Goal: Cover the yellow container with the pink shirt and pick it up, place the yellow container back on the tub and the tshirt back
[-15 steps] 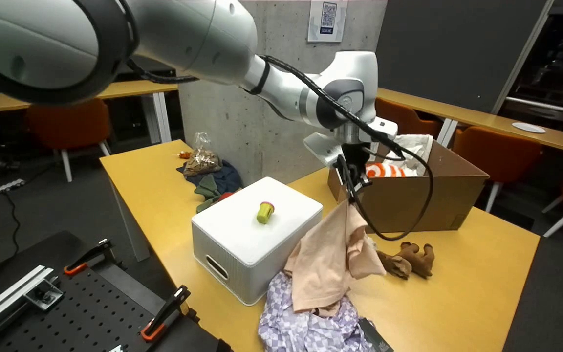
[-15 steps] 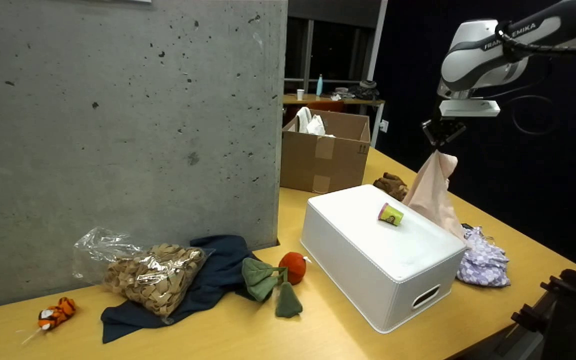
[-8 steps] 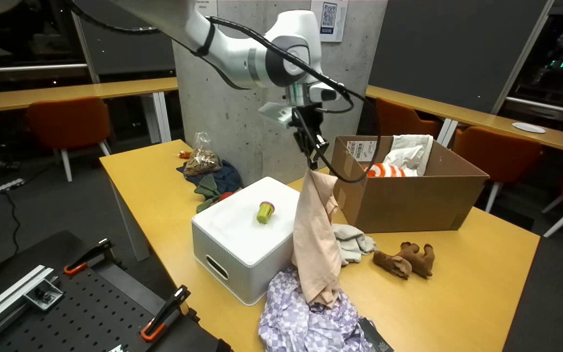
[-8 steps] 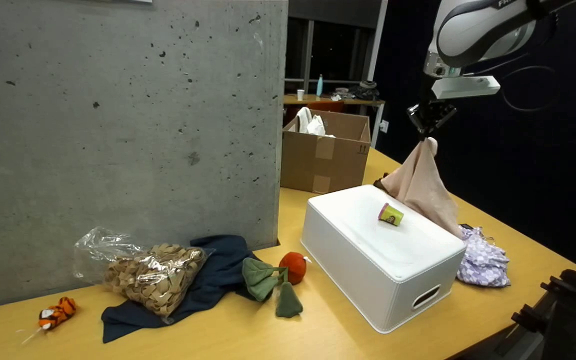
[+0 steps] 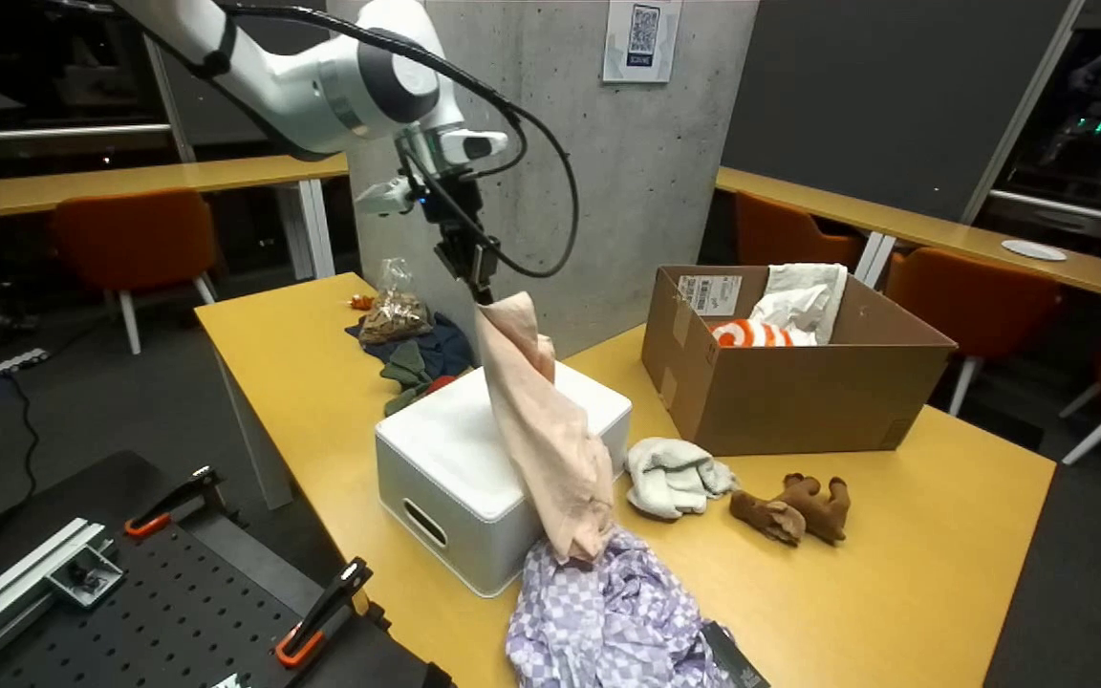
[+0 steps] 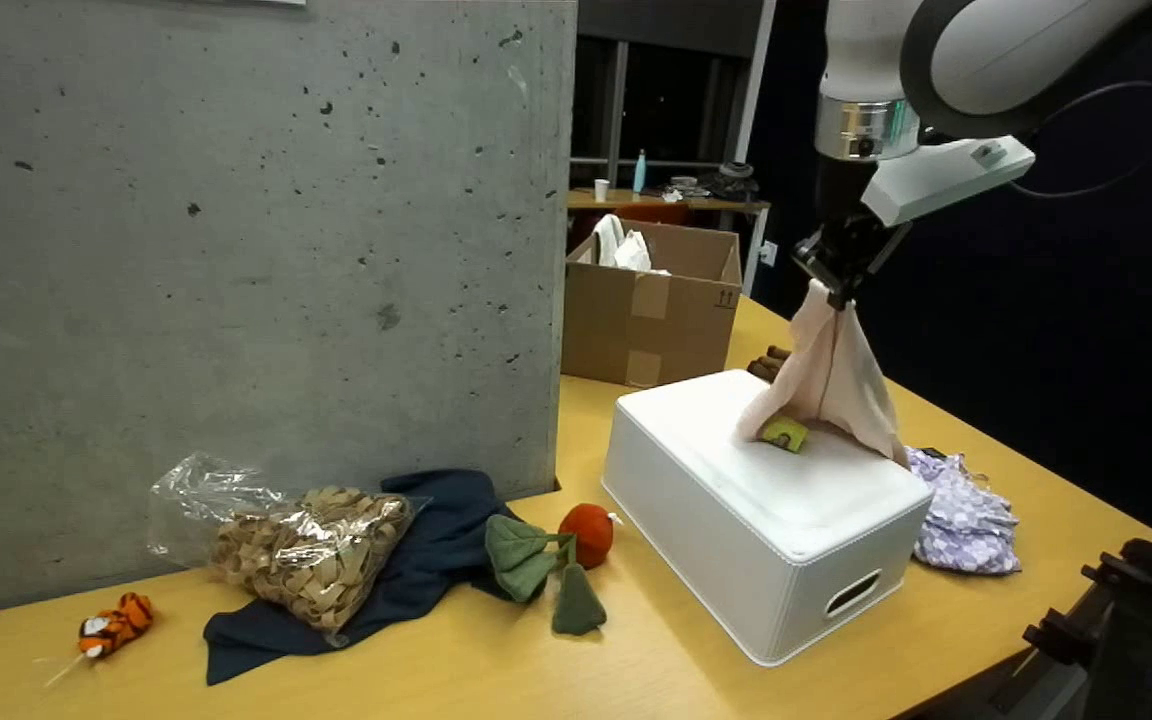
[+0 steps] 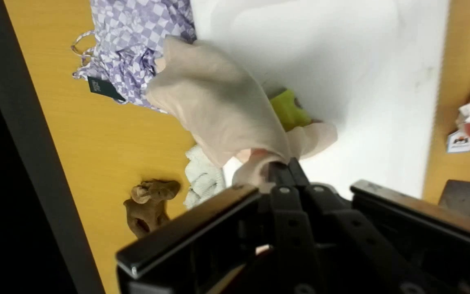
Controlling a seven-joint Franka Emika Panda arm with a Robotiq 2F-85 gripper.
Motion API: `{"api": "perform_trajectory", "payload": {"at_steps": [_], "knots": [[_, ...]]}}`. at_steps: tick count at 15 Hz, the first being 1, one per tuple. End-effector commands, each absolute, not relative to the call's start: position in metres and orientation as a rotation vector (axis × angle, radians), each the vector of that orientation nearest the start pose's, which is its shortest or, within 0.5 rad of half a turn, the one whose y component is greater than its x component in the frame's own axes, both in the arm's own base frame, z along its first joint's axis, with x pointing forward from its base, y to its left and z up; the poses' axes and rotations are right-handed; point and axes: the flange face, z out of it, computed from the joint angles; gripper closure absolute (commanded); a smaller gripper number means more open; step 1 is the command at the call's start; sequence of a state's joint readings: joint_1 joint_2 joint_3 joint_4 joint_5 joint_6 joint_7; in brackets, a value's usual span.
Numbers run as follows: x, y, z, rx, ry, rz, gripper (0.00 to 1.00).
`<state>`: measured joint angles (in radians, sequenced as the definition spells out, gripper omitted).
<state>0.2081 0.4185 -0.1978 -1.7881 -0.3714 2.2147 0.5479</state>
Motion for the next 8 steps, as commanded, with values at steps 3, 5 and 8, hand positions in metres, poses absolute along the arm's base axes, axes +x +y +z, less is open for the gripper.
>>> {"api": "perform_trajectory", "payload": {"at_steps": [3,5,8], "knots": [[0.599,0.105,0.338,-3.474,0.329,-0.136,0.67],[0.591,0.116,0.34,-3.467,0.292,-0.115,0.52],[0.586,0.101,0.344,-3.463,0.312,-0.114,0.31]]}}
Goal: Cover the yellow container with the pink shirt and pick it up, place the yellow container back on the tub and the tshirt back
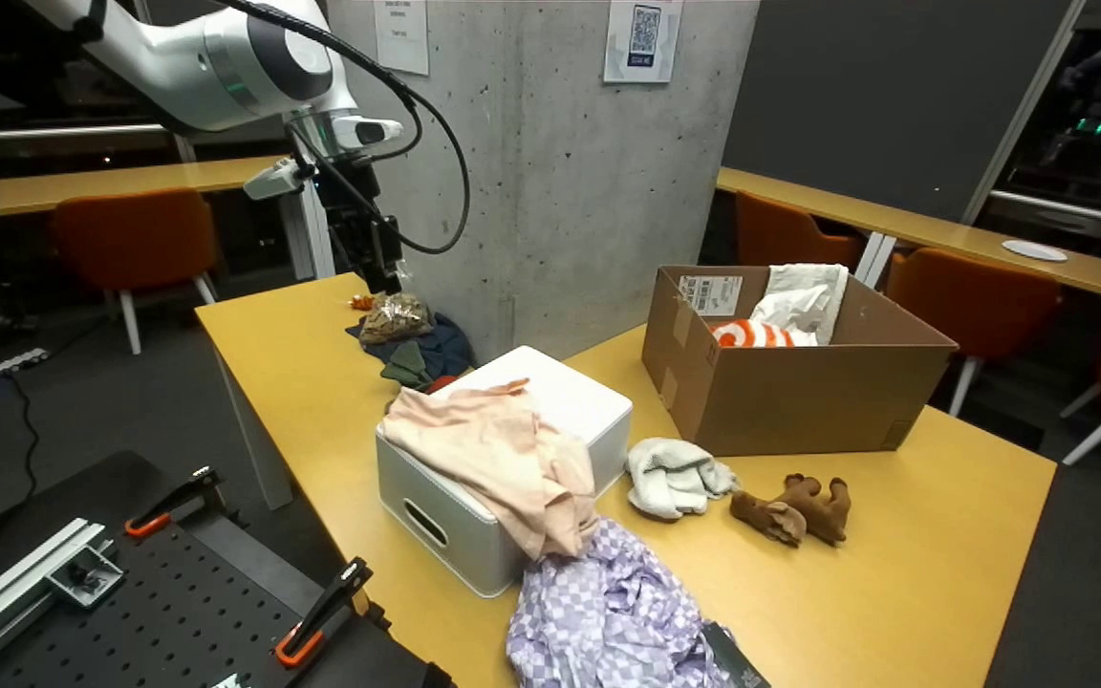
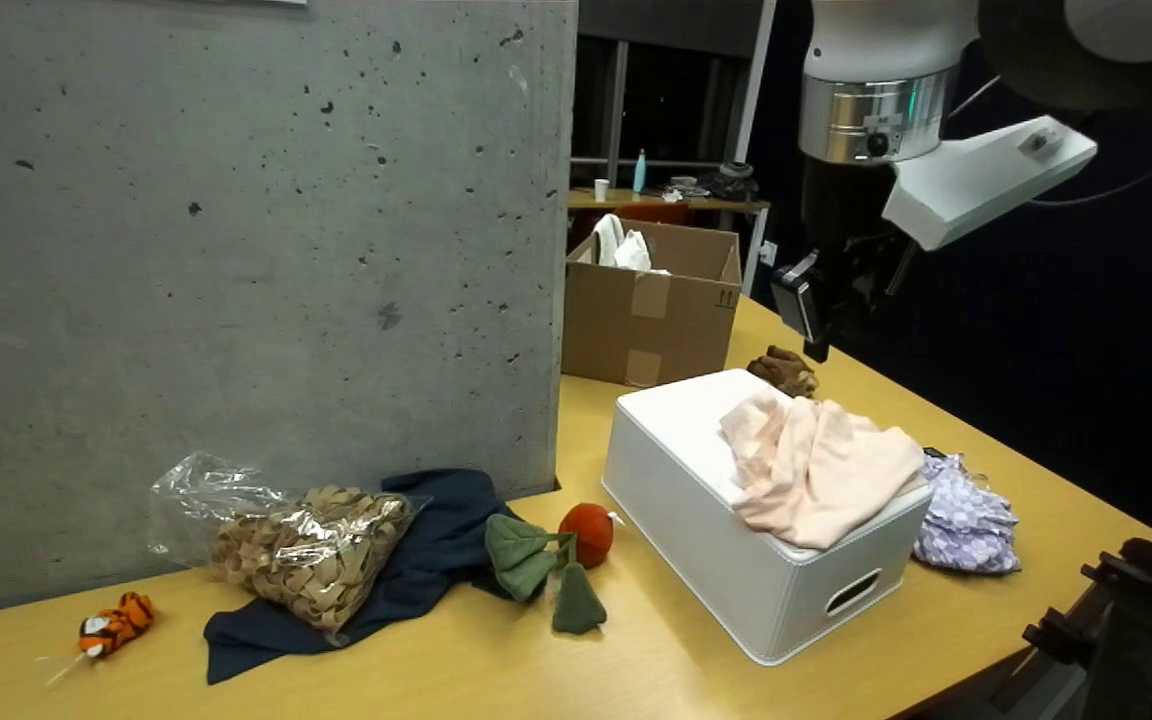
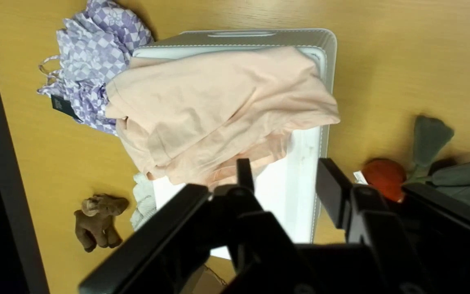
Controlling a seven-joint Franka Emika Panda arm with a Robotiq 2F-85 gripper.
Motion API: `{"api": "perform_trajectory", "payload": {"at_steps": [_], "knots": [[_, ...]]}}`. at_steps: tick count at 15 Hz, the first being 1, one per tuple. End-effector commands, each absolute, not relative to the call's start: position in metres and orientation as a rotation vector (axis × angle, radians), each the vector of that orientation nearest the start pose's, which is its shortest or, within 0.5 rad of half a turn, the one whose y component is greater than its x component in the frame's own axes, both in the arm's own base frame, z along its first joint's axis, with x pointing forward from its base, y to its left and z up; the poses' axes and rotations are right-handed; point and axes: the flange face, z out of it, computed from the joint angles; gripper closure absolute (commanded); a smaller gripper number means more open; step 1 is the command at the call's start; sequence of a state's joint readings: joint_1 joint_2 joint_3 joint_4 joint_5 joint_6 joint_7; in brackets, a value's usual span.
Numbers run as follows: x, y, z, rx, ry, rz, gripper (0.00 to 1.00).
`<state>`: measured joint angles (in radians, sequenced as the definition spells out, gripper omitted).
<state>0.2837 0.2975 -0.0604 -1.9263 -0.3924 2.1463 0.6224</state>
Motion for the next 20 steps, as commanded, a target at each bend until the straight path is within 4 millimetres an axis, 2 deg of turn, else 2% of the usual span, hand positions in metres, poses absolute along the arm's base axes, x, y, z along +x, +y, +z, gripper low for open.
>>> {"api": "perform_trajectory", "payload": {"at_steps": [1,4,7,10,11,13,15,20], "knots": [[0.585,0.084,0.345,-3.458,0.347,-0.115,0.23],[0.582,0.037,0.347,-3.432,0.436,-0.096,0.01],[0.574,-0.026,0.347,-3.411,0.403,-0.115,0.0],[0.584,-0.082,0.336,-3.369,0.33,-0.165,0.0],[0.59,-0.096,0.33,-3.35,0.272,-0.196,0.0],[0.594,-0.11,0.325,-3.281,0.143,-0.268,0.0],[0.598,-0.116,0.316,-3.218,0.019,-0.314,0.0],[0.608,-0.1,0.284,-3.046,-0.299,-0.3,0.0]]}}
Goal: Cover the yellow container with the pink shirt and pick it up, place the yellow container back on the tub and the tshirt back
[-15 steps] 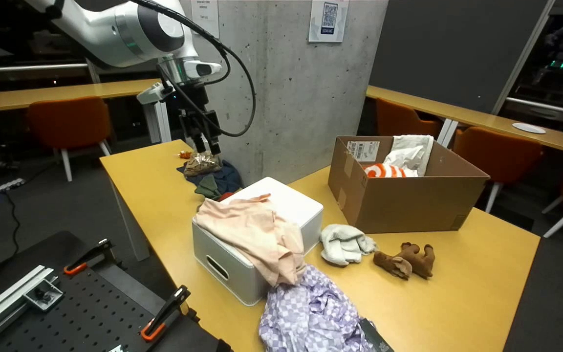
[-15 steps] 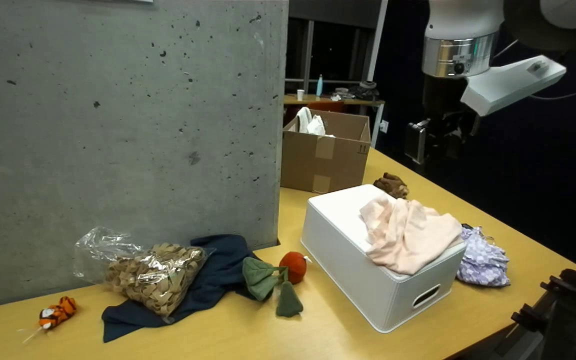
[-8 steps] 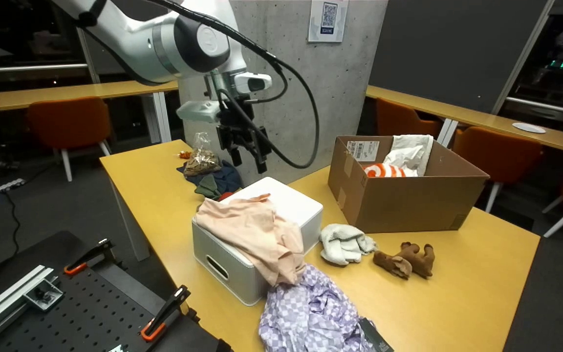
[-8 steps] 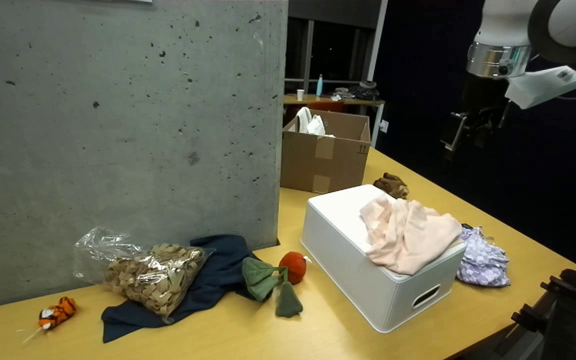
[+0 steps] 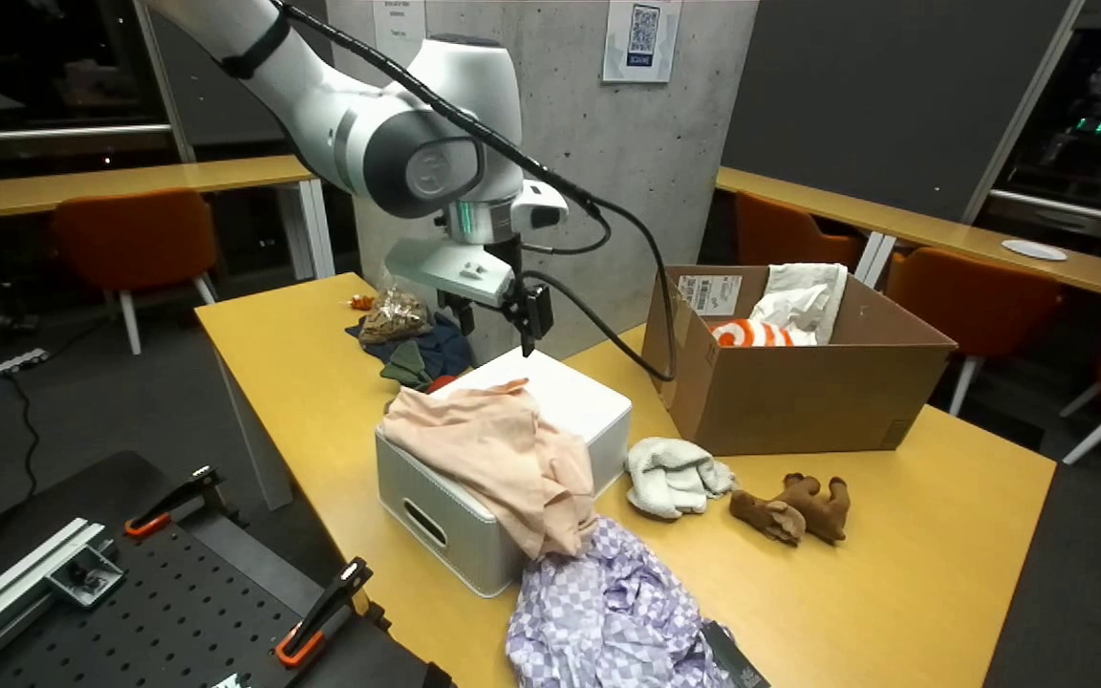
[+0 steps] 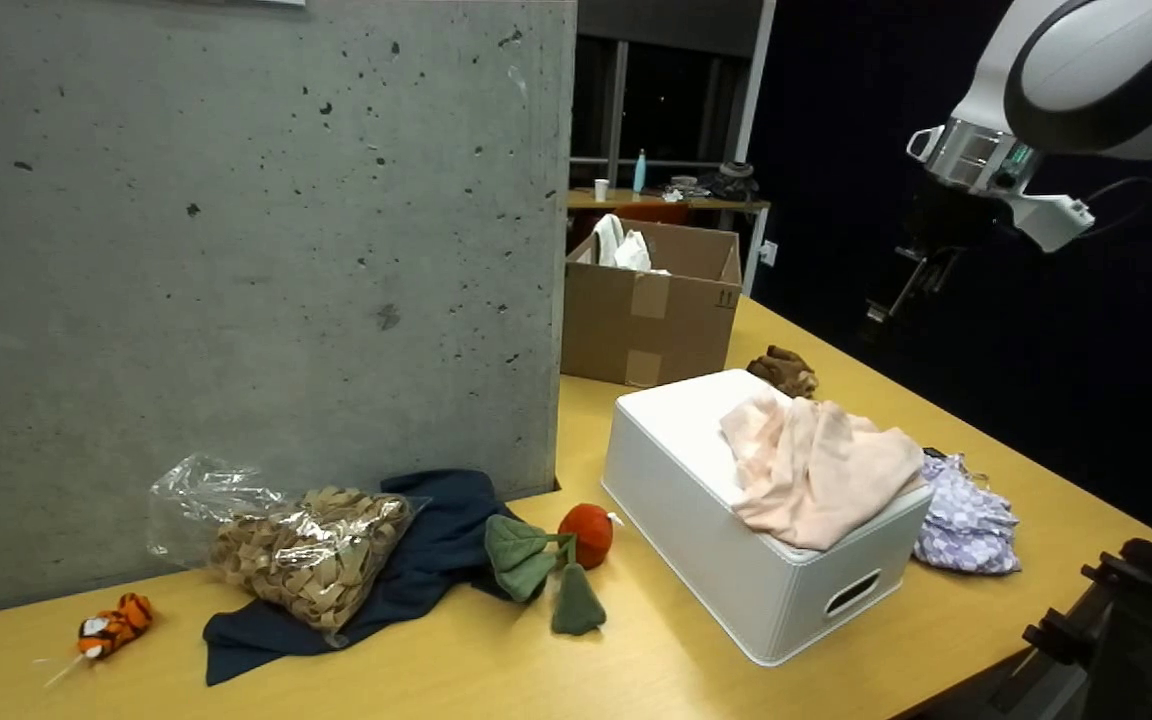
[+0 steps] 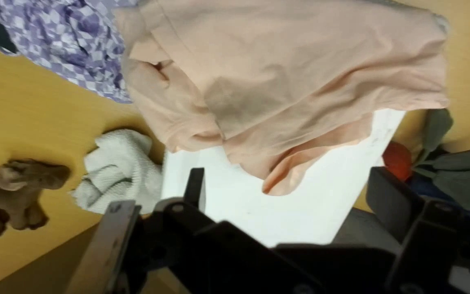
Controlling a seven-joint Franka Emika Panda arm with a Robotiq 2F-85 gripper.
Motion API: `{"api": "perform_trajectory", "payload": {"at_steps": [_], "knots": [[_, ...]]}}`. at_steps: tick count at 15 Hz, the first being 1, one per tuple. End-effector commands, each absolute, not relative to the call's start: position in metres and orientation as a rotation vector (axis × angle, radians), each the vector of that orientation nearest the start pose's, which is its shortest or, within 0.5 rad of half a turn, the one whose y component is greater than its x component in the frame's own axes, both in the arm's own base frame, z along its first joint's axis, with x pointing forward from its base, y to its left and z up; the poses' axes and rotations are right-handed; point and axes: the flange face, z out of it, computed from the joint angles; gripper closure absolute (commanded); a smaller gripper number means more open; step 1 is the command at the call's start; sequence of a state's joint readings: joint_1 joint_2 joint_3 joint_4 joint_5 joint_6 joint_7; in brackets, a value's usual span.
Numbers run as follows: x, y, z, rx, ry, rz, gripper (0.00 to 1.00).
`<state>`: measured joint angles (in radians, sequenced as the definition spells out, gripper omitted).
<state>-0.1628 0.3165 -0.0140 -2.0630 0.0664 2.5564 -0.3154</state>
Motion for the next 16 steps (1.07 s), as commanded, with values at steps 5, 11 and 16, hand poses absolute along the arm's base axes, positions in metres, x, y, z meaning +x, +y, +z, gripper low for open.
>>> {"api": "perform_trajectory", "payload": {"at_steps": [5,11,16], "knots": [[0.624,-0.1,0.246,-3.025,-0.406,-0.203,0.0],[0.652,-0.113,0.199,-3.043,-0.372,-0.083,0.0],[0.666,-0.118,0.166,-3.053,-0.348,0.022,0.0]]}}
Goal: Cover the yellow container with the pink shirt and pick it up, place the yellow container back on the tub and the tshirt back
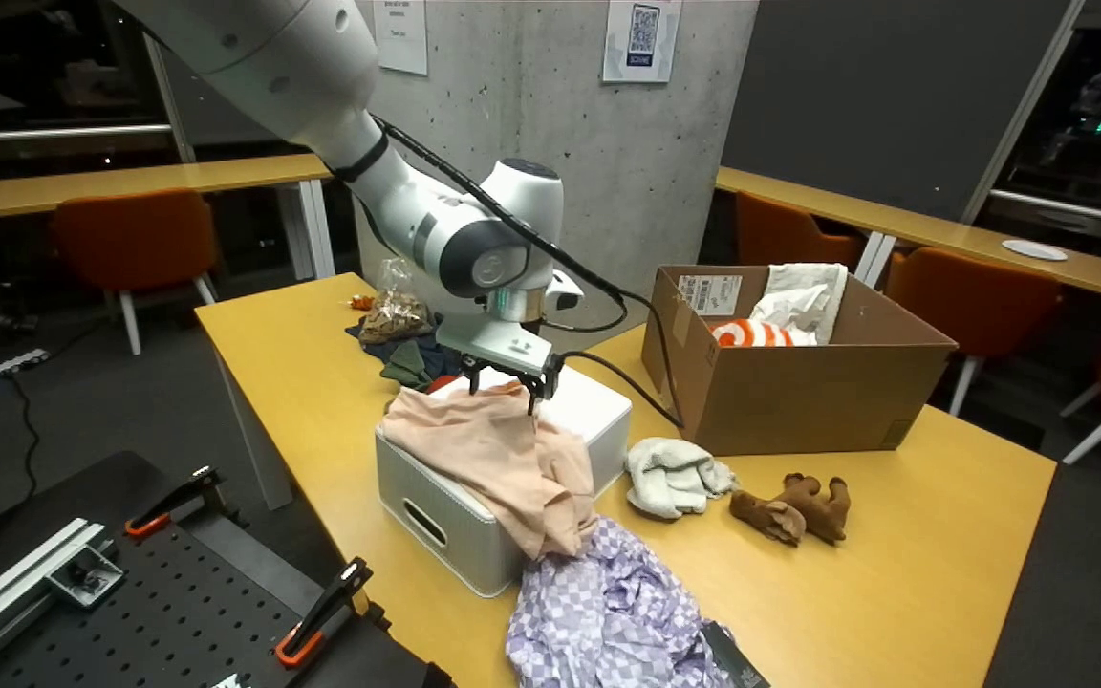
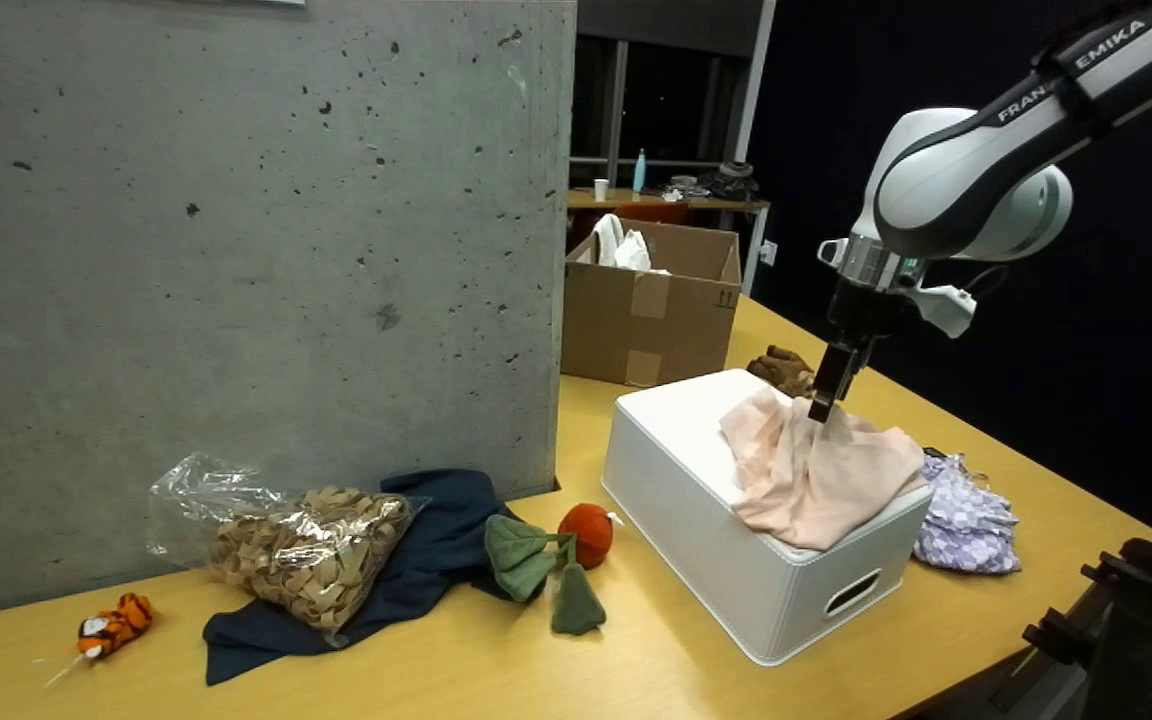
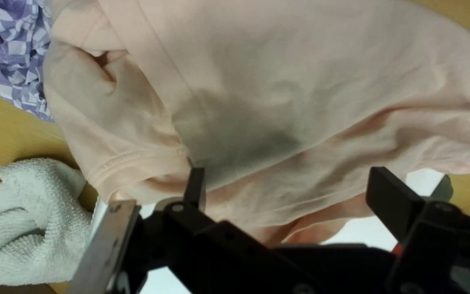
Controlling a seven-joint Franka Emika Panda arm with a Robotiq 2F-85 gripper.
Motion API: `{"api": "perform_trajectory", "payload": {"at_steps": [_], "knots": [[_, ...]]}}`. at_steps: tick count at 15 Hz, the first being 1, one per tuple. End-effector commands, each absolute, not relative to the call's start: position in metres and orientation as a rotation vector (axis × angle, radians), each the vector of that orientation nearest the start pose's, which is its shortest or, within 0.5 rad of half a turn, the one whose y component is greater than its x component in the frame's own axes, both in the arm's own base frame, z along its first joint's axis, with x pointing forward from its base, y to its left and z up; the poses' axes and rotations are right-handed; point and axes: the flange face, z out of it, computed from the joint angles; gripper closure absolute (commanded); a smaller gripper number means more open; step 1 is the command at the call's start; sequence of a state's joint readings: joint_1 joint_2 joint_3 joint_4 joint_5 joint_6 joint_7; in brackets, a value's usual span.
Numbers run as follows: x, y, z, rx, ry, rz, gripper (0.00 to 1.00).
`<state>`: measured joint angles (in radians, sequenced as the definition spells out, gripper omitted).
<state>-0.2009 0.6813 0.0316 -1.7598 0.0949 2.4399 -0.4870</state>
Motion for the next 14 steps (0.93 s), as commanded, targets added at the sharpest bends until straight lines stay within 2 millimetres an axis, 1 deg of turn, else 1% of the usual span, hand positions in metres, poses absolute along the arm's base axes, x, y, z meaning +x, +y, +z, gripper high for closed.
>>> {"api": "perform_trajectory", "payload": {"at_steps": [1,5,13,14], "knots": [[0.668,-0.118,0.16,-3.054,-0.349,0.041,0.0],[0.676,-0.114,0.14,-3.063,-0.332,0.086,0.0],[0.688,-0.101,0.12,-3.081,-0.348,0.122,0.0],[0.689,-0.099,0.118,-3.083,-0.353,0.127,0.25]]}}
